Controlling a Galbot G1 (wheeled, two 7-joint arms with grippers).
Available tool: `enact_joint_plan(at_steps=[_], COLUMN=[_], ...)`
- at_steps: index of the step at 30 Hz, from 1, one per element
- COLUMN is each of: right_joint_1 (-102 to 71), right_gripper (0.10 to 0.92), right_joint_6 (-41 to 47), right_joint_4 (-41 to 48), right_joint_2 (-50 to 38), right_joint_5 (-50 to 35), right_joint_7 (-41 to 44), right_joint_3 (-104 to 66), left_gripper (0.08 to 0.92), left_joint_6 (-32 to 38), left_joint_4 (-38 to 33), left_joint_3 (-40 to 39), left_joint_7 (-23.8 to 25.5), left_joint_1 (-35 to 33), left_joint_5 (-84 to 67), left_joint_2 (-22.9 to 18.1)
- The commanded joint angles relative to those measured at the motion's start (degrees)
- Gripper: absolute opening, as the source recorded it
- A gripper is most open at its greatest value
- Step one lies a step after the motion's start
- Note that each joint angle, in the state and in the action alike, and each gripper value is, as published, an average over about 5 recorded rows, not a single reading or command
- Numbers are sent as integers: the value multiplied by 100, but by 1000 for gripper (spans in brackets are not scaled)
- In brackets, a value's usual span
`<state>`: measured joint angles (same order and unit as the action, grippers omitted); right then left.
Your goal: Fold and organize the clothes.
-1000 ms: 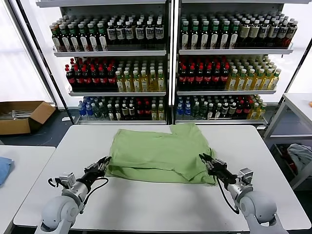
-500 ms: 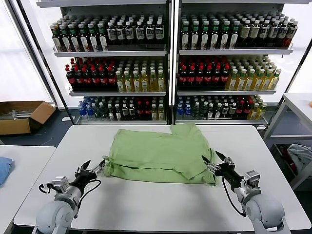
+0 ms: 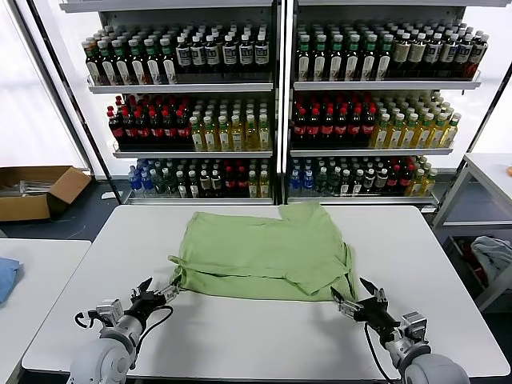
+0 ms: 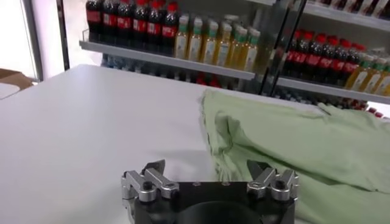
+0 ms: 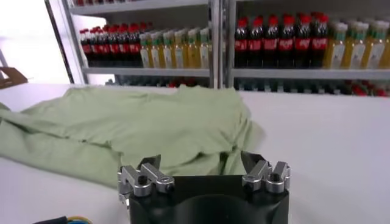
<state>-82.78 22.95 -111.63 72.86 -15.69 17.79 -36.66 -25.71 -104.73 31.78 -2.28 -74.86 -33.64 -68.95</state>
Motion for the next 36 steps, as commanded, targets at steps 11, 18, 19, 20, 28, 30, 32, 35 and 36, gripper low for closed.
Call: enact_joint_plan(at_steps=[11,18,19,20,28,30,32,35,36], right_joint_1=[142,126,113,103,-132,-319,-554,-979,-1133], right_gripper=[438,238,213,179,115,115,115,115,115], right_joint_6=[82,73,72,72,69,68,68,53,36], right_joint_4=[300,183,160,143,-125,-310,-514,-849,-954], right_joint_2=[172,104,86,71,-63,-149,-236,-305,-310], right_joint_5=[-117,-249,-255,-257,-255,-281,-320,-343,-338], right_joint_7=[-15,7,11,14,32,40,48,53,54], right_joint_3=[125,91,93,97,81,52,17,-61,-92], left_gripper=[453,254,219,193,84,84,84,84,84], left_joint_6=[235,261,267,273,273,261,252,222,213], left_joint_4=[433,387,399,412,-91,-381,-639,-1036,-1160], left_joint_3=[-100,-34,-13,5,208,349,510,775,856], left_joint_7=[147,202,214,224,227,217,217,202,192], left_joint_1=[40,-1,-7,-19,-530,-813,-1115,-1565,-1715], left_joint_5=[28,-20,-23,-25,-113,-161,-191,-191,-191], left_joint_2=[-57,79,102,126,248,290,340,370,366])
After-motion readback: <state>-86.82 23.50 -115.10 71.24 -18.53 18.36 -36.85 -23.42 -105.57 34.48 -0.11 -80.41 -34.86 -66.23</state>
